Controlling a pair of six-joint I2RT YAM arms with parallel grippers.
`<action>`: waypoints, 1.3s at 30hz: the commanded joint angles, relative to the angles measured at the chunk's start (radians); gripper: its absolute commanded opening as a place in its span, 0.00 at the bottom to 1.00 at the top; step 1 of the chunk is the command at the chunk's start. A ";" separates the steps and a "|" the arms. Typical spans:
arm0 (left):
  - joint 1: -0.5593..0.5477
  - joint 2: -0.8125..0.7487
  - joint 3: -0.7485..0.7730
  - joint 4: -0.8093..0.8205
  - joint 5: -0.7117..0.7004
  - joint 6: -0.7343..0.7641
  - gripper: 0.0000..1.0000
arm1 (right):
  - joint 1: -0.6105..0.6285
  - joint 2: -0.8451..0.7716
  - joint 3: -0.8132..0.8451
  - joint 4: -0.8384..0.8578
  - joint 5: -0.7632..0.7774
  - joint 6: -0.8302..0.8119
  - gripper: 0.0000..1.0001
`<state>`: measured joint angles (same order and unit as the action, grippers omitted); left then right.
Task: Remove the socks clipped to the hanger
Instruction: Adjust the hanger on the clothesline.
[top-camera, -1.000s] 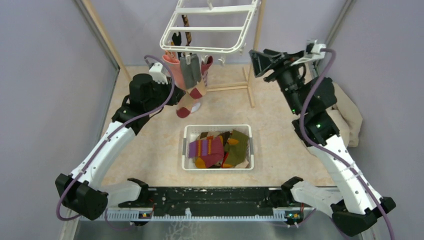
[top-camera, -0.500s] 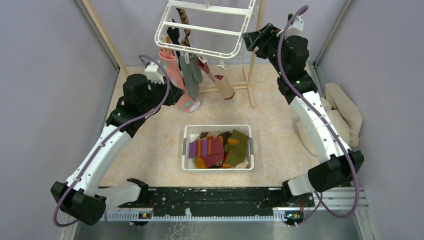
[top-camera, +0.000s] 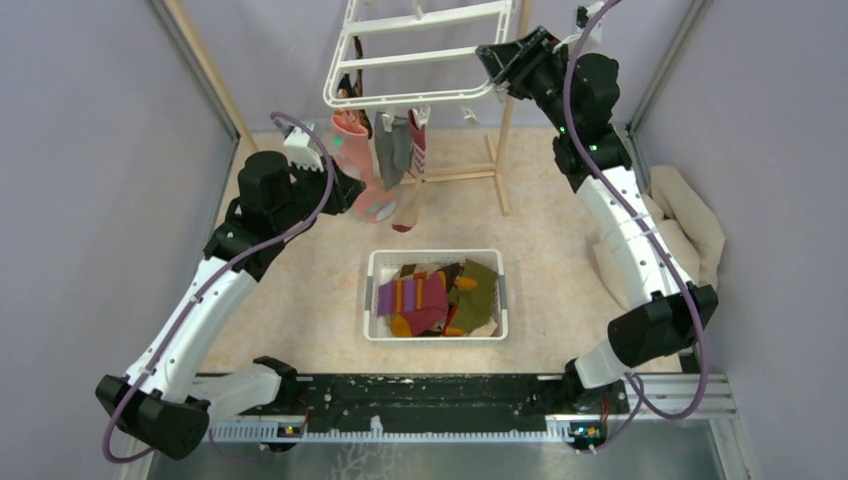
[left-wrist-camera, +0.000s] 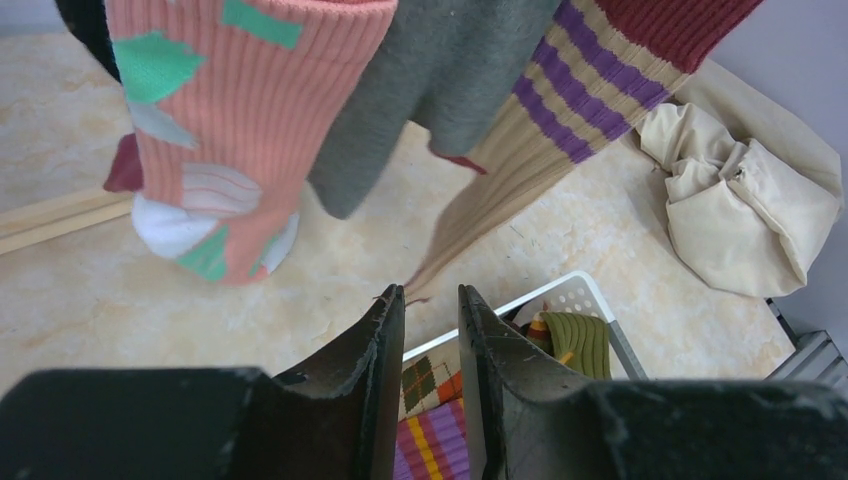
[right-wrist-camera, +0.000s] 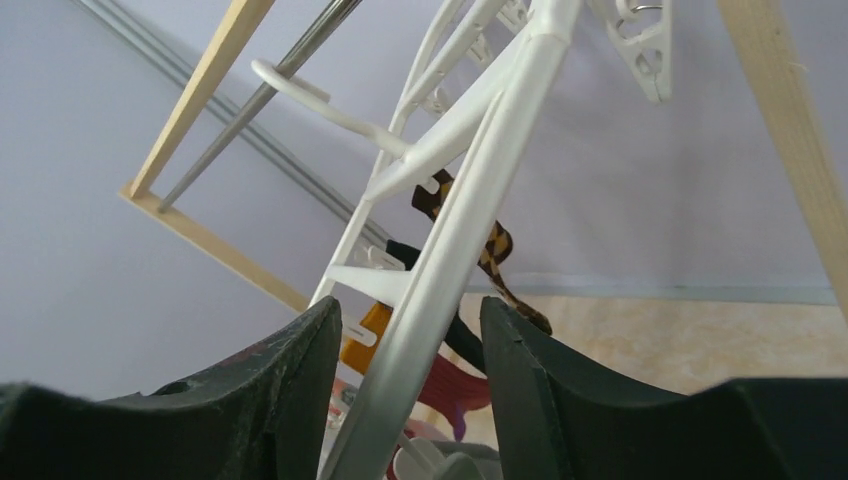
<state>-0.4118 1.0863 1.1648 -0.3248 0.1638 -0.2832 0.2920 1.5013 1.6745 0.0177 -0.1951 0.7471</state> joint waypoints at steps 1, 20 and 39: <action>0.004 -0.021 0.037 -0.011 -0.004 0.015 0.32 | -0.007 0.052 0.086 0.046 -0.071 0.041 0.49; 0.004 -0.030 0.061 -0.041 -0.036 0.037 0.32 | -0.044 0.203 0.182 0.212 -0.398 0.261 0.00; 0.004 -0.005 0.074 -0.036 -0.035 0.036 0.32 | -0.045 0.278 0.215 0.339 -0.582 0.407 0.28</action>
<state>-0.4118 1.0763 1.2121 -0.3676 0.1318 -0.2569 0.2382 1.7950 1.8278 0.2260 -0.6258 1.1519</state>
